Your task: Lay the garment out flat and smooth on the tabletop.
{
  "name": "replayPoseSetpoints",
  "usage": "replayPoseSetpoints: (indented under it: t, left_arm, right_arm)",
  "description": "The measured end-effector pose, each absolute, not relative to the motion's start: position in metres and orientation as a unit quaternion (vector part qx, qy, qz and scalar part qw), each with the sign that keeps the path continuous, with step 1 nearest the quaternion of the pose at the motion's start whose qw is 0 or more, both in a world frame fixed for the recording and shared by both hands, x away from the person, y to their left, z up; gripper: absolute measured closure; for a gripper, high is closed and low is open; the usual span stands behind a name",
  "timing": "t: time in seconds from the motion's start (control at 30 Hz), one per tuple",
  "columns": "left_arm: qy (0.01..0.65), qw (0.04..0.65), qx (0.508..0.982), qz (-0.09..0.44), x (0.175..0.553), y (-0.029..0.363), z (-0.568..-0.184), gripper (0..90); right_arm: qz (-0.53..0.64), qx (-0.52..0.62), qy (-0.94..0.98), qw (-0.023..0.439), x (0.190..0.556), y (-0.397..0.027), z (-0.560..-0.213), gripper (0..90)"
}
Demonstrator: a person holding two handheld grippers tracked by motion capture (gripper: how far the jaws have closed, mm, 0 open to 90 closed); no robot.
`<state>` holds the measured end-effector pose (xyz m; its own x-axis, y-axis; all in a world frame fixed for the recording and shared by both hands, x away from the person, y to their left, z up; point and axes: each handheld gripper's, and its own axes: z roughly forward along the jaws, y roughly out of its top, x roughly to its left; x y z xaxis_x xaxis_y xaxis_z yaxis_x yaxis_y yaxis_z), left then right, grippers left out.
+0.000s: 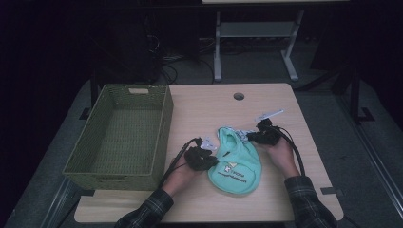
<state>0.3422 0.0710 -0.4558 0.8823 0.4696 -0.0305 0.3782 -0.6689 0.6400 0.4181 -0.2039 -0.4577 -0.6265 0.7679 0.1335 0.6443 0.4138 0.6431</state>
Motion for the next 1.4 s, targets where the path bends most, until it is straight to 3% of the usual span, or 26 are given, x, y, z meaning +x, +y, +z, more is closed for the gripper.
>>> replayPoseSetpoints:
  t: [0.5, 0.6, 0.7, 0.87, 1.07, 1.4]
  left_arm:
    - [0.243, 0.326, 0.910, 0.078, 0.330, 0.091, -0.448, 86.4]
    - [0.248, 0.342, 0.903, 0.078, 0.331, 0.091, -0.445, 75.5]
    - [0.252, 0.357, 0.896, 0.078, 0.333, 0.092, -0.441, 71.2]
    - [0.258, 0.379, 0.885, 0.077, 0.346, 0.090, -0.435, 81.0]
    - [0.261, 0.376, 0.886, 0.069, 0.363, 0.082, -0.439, 89.2]
    - [0.251, 0.374, 0.890, 0.067, 0.379, 0.069, -0.448, 89.4]
  right_arm:
    - [0.326, 0.434, 0.830, 0.129, 0.422, -0.220, -0.455, 90.0]
    - [0.332, 0.438, 0.826, 0.127, 0.422, -0.222, -0.456, 81.2]
    - [0.341, 0.438, 0.823, 0.123, 0.419, -0.224, -0.451, 78.5]
    - [0.365, 0.424, 0.822, 0.111, 0.396, -0.228, -0.443, 88.9]
    - [0.366, 0.415, 0.827, 0.099, 0.373, -0.227, -0.446, 90.0]
    - [0.370, 0.408, 0.830, 0.090, 0.344, -0.221, -0.448, 90.0]
